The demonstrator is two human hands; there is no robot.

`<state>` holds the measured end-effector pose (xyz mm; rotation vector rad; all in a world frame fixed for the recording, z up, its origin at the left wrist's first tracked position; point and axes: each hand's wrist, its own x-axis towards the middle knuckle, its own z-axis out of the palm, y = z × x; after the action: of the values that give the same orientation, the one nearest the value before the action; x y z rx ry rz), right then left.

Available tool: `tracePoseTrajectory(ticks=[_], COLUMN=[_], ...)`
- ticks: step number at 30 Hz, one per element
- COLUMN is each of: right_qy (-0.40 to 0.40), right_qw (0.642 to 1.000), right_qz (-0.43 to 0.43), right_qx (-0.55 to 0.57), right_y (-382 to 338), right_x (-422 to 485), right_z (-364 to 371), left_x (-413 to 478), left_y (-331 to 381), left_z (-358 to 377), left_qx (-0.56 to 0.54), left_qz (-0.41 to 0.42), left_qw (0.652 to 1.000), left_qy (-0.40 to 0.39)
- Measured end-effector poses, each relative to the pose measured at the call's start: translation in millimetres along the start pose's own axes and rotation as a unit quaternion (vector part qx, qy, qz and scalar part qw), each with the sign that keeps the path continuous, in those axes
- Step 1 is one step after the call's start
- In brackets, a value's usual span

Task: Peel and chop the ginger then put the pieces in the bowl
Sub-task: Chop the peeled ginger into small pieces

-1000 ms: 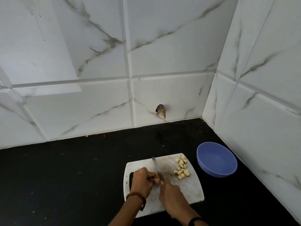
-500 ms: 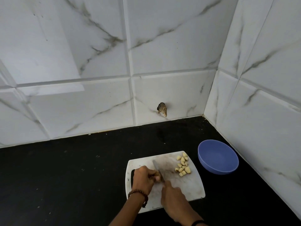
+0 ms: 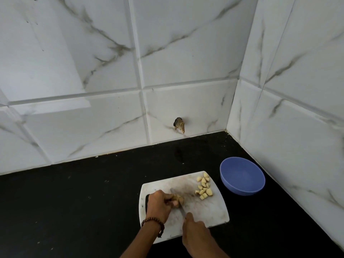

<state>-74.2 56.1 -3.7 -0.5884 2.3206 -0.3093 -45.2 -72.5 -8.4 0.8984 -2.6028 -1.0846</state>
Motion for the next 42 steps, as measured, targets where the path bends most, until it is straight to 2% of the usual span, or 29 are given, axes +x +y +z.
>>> tracePoseTrajectory(ticks=[3,9,16,24,29,36,42], right_qy=[-0.014,0.041,0.006,-0.019,-0.042,-0.055,-0.073], right_qw=[1.000,0.999,0.999,0.997,0.995,0.991,0.994], right_qz=[-0.019,-0.029,-0.007,-0.025,-0.020,-0.013,0.000], right_qx=[0.005,0.000,-0.034,-0.072,-0.090,-0.122,-0.087], right_y=[5.1,9.8,15.5,25.8,24.4,19.7,36.0], right_x=[-8.9,-28.1,-45.9,-66.8,-71.5,-71.4,-73.2], right_z=[-6.9,-6.2,-12.3,-36.9,-53.4,-62.3,-63.3], left_x=[0.6,-1.6,-9.6,-10.0,-9.1,-12.8,-11.3], left_y=[-0.2,4.5,2.3,4.0,6.2,5.7,4.3], left_z=[1.2,2.0,8.7,11.8,13.2,16.3,19.2], left_qx=[0.003,-0.012,0.032,0.093,0.091,0.081,0.091], left_qz=[0.006,-0.018,-0.021,0.047,0.061,0.035,0.041], left_qw=[1.000,0.999,0.999,0.995,0.994,0.996,0.995], left_qy=[0.010,0.024,0.028,-0.003,-0.015,-0.006,0.004])
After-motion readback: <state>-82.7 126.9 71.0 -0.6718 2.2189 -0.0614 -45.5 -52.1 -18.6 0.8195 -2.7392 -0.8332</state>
